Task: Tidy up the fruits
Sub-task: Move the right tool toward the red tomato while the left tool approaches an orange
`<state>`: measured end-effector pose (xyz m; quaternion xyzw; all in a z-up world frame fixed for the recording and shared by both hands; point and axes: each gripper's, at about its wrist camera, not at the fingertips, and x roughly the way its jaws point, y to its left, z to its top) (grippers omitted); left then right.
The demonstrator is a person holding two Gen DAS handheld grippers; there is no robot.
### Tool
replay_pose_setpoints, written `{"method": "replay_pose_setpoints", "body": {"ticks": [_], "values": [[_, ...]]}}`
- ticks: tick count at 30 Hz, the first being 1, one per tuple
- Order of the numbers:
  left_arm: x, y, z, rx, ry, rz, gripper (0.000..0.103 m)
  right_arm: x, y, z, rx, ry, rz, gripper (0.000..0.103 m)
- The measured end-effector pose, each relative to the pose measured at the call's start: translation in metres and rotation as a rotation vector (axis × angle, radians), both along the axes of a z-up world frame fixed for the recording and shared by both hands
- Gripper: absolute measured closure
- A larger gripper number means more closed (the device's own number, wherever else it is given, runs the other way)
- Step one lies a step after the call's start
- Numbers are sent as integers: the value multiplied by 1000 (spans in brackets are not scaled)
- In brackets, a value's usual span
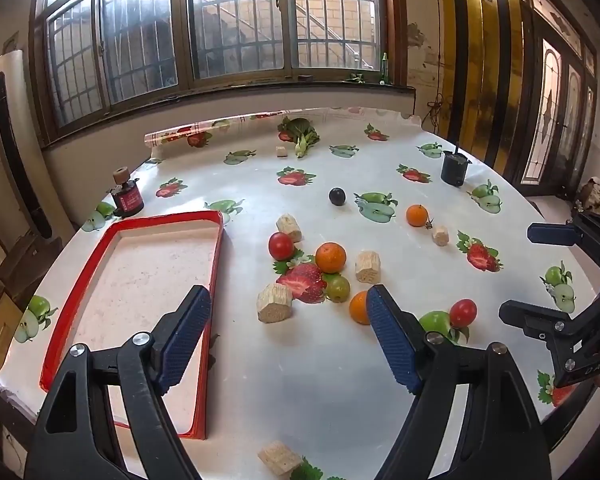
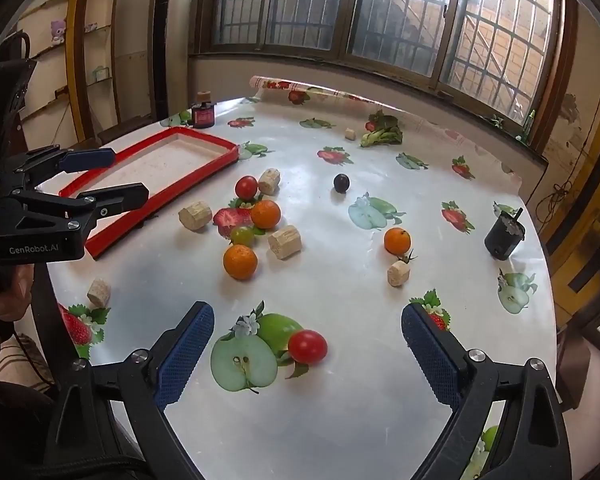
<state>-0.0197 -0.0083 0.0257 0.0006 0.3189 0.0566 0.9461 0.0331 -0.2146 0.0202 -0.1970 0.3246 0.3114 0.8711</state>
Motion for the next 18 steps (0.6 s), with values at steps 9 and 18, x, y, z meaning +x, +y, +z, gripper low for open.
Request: {"method": "replay_pose_setpoints", "body": {"ticks": [9,18], "values": [[-2,0,-3,0,17,3,23,-3,2,0,7,2,17,7],[0,-4,-4,0,20,-7,23,-4,-3,-2,23,6,15,7]]}}
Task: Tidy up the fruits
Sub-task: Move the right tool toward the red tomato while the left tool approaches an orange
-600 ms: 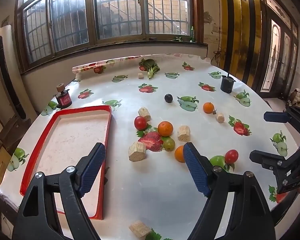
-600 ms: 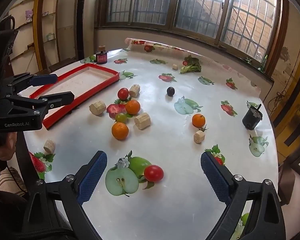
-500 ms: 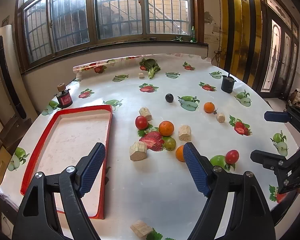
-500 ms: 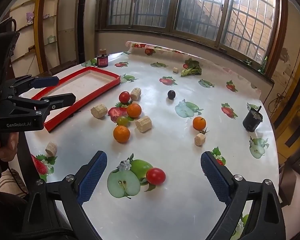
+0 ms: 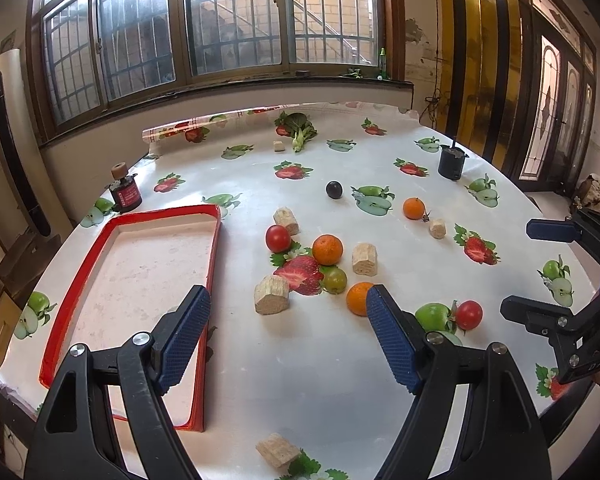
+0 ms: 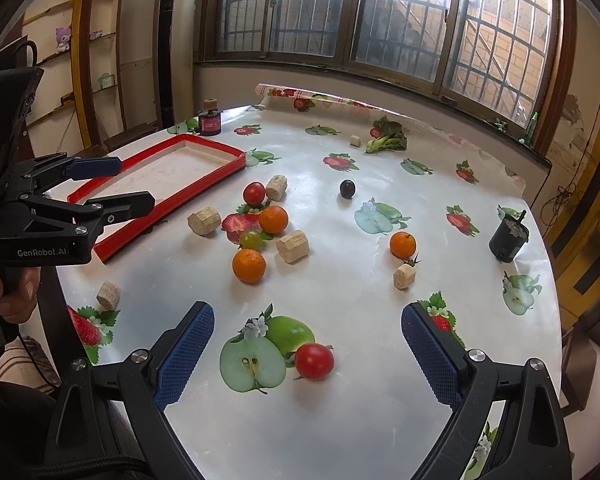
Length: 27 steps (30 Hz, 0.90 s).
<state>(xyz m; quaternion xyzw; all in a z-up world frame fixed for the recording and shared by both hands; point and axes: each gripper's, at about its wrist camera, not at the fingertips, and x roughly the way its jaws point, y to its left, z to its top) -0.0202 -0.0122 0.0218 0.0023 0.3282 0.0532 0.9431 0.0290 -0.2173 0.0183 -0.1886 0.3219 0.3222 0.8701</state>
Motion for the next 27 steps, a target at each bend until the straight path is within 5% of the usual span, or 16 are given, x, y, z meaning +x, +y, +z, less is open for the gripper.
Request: {"method": "replay_pose_setpoints", "body": {"ticks": [15,24,27], "values": [[9,-7,-10,-16,37,-21,23,9,-10,-9,33,47,-12,7],[49,-27,-36,-73,158,-82,23,26,-12,-41,24,150,-50,7],[67,-34,-50,-67,218,-89,23,33,-13,-54,17,173,-66,14]]}}
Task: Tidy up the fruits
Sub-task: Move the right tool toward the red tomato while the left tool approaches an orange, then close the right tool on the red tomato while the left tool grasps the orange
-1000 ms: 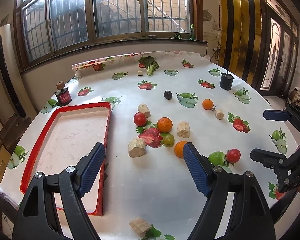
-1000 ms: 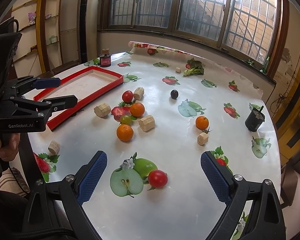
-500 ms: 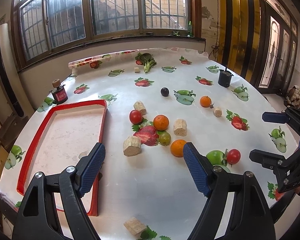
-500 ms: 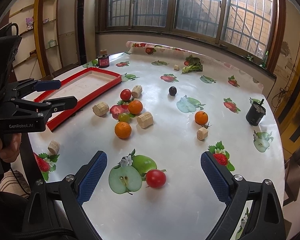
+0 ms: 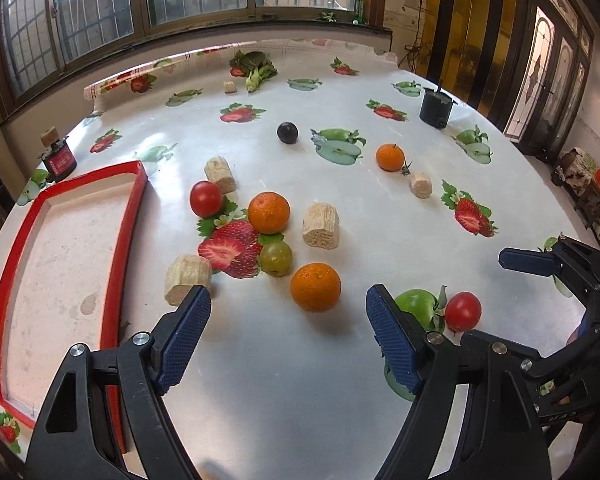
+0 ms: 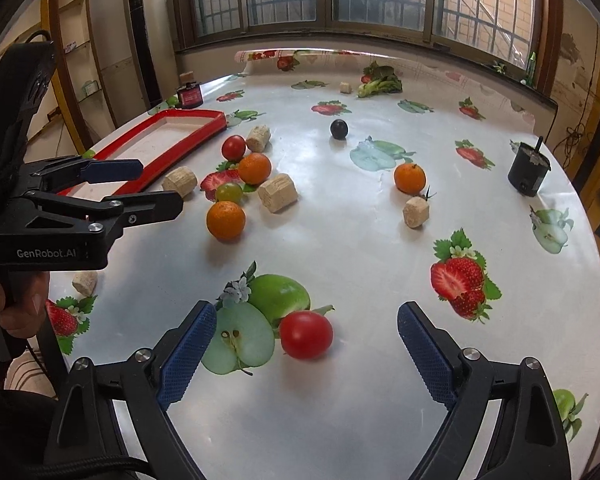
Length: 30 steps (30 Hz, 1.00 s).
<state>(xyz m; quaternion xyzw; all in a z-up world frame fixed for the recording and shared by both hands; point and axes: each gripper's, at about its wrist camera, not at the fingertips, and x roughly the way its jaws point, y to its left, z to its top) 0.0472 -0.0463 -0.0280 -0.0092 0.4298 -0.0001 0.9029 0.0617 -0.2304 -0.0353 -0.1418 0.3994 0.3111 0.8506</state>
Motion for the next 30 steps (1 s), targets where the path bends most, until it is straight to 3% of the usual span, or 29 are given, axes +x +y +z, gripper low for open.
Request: {"method": "replay_pose_setpoints", "body": {"ticks": [2,6,8,11,13,15,30], "values": [[12,-3,-11,-13,38,-5,23,5,-1,-7,-3,23,-16,23],[28,-7,-30,-13,100,-5,36,14,-2,-19,-10,72,-27,39],[34,-7,-37,-32,124,-11,51,15,-1,-24,-22,90,-27,42],[37,-7,-38,-27,107,-16,60,17,2,-30,-41,115,-21,54],[35,-7,-36,-51,103,-34,72,16,4,-31,-41,111,-13,63],[34,-6,-36,-65,101,-41,72,15,6,-30,-35,114,-2,70],[-6,25,0,-74,13,3,72,3,27,-11,14,94,14,70]]}}
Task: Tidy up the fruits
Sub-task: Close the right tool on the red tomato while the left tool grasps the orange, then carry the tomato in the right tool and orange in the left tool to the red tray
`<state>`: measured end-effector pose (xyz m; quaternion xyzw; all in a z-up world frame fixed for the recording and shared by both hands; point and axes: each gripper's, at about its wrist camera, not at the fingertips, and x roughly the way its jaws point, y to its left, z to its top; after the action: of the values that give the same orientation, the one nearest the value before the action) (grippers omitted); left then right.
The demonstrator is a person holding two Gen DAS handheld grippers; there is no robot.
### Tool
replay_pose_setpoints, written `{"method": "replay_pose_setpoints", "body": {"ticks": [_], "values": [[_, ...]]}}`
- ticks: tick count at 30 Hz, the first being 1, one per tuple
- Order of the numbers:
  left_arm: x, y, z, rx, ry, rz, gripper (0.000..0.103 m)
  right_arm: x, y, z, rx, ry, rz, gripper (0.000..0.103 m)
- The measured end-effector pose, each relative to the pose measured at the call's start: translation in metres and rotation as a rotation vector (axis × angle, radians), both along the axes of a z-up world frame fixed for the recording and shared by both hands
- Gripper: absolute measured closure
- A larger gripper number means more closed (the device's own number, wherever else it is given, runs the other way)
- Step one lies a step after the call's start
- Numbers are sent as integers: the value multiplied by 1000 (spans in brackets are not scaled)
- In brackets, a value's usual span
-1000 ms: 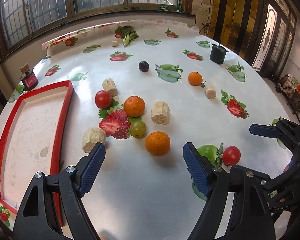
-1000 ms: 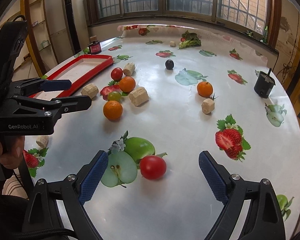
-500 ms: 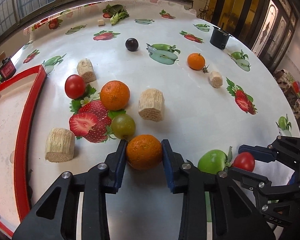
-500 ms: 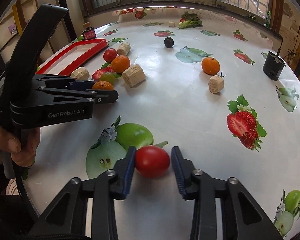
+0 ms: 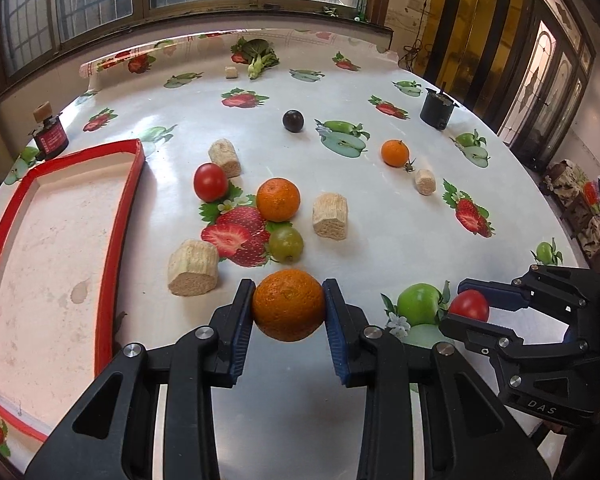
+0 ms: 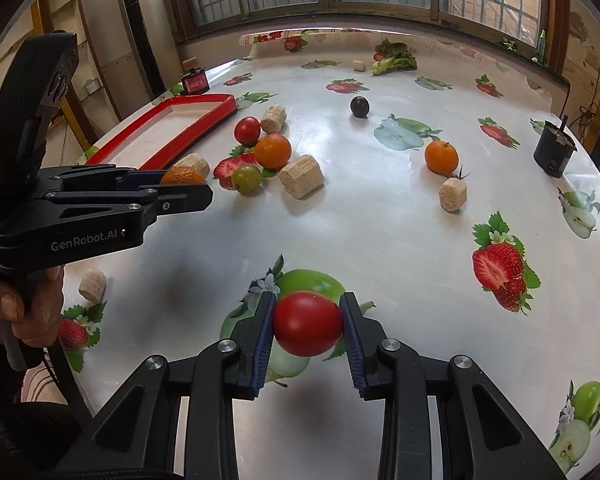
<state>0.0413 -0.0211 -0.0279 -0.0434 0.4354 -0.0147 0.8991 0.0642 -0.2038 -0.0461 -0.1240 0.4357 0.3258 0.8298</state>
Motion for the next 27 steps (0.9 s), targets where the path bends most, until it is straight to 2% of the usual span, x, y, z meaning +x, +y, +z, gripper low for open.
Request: {"method": "replay_pose_setpoints", "body": {"ticks": [15,27], "values": [[-31,34,14,3,-43,76,72,-14,32,13,1,-38,60,70],[-55,92,14,-8,-45,206,72,-23,80,23,46,-34,165,70]]}}
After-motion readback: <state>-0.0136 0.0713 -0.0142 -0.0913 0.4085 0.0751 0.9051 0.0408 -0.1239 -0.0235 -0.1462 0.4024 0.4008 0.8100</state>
